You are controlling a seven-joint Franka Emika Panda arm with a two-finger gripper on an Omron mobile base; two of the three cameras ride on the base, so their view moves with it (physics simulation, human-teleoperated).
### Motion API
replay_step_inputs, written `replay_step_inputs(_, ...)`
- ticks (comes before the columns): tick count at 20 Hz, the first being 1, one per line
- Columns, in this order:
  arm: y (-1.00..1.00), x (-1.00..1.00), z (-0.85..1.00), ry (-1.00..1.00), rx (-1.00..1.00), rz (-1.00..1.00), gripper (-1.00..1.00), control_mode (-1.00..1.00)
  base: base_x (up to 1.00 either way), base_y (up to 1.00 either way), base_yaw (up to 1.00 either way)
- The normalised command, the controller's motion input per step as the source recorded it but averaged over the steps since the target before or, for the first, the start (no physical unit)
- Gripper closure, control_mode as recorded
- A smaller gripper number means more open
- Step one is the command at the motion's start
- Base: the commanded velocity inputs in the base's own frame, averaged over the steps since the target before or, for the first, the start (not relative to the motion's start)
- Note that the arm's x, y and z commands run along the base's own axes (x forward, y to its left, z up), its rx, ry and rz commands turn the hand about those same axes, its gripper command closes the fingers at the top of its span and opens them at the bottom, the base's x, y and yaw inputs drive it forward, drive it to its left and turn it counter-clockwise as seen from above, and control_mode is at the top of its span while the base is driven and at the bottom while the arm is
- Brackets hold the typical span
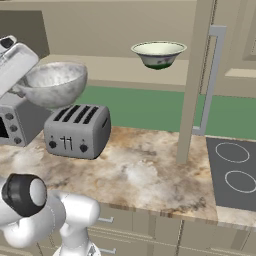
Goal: Move the bowls from the cabinet to the plates on the dining table.
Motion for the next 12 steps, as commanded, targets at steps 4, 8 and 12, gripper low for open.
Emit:
replay_step_inputs(4,-0.3,-0.37,-0.32,0.14,0.0,0.0,1.0,-1.0,0.0,0.0,0.0)
replay_step_inputs(8,-0.4,-0.01,-0.62,0.0,0.0,0.04,1.0,-1.0,0.0,0.0,0.0)
replay_step_inputs(12,-0.39,0.0,-0.74,0.0,0.0,0.07,1.0,-1.0,0.0,0.0,0.0)
